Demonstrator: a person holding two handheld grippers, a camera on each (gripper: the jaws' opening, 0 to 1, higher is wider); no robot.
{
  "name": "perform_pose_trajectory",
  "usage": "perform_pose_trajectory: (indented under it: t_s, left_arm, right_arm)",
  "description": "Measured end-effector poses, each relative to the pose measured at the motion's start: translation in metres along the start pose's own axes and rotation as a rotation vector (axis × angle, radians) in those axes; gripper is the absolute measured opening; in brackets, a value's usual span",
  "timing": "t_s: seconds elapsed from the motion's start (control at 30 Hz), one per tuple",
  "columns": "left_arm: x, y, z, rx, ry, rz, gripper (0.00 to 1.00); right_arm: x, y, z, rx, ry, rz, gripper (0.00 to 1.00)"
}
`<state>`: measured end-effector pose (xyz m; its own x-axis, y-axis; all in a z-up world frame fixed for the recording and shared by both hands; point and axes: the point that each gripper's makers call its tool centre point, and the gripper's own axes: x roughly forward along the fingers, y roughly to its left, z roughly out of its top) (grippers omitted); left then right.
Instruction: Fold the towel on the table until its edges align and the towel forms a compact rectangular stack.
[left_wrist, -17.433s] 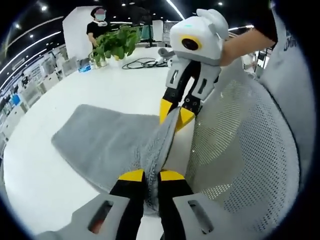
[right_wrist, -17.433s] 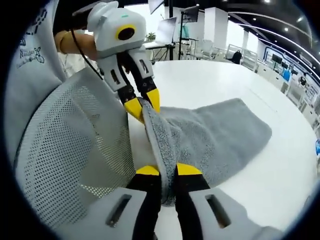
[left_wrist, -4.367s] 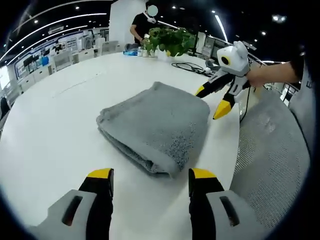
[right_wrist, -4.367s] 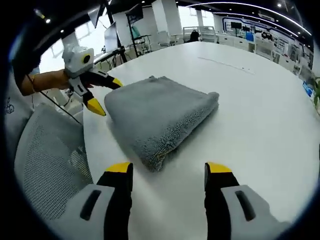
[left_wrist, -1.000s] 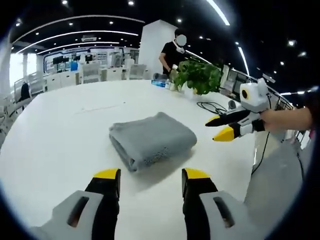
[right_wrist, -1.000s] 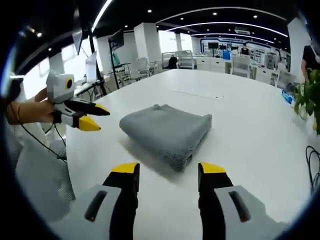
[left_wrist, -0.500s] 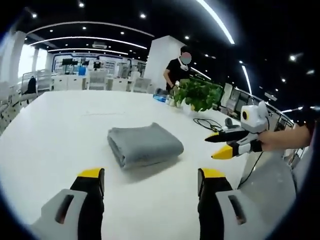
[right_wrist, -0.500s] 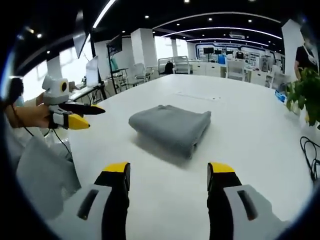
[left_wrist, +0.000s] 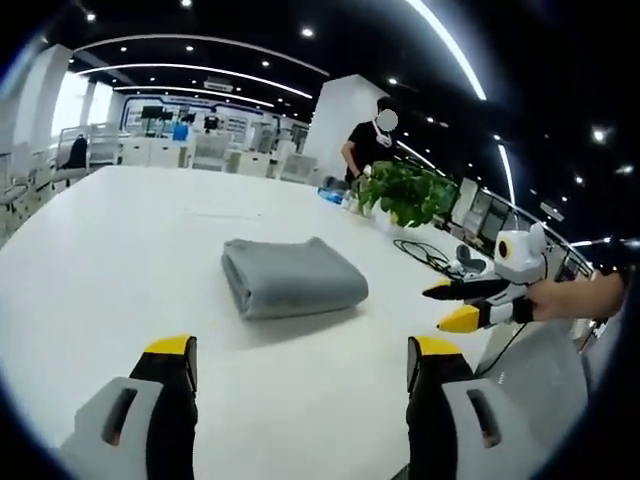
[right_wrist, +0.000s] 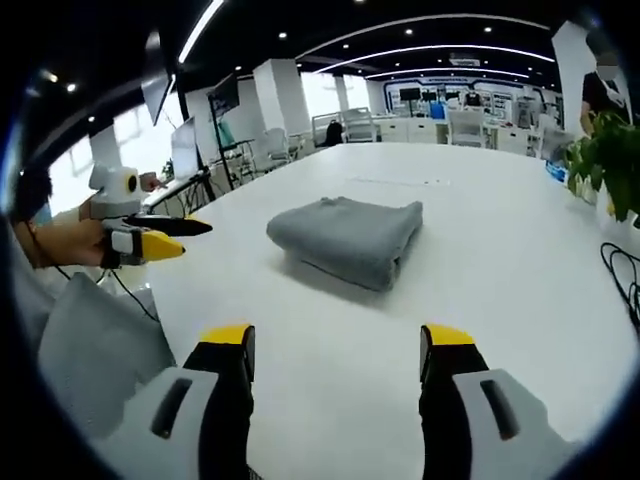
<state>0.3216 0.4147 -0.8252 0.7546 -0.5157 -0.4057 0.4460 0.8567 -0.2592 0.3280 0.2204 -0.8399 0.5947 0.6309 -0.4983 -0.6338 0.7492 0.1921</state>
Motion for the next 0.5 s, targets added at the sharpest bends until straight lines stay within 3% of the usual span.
perform_pose_trajectory:
  t_s: [0.27, 0.5]
  left_arm:
    - [-0.004, -0.001, 0.002, -0.002, -0.015, 0.018, 0.89]
    - [-0.005, -0.009, -0.002, 0.005, -0.006, 0.009, 0.89]
  right_arm:
    - [-0.007, 0.004, 0.004, 0.001, -0.025, 0.018, 0.67]
    - [-0.007, 0.003, -0.015, 0.027, 0.009, 0.027, 0.66]
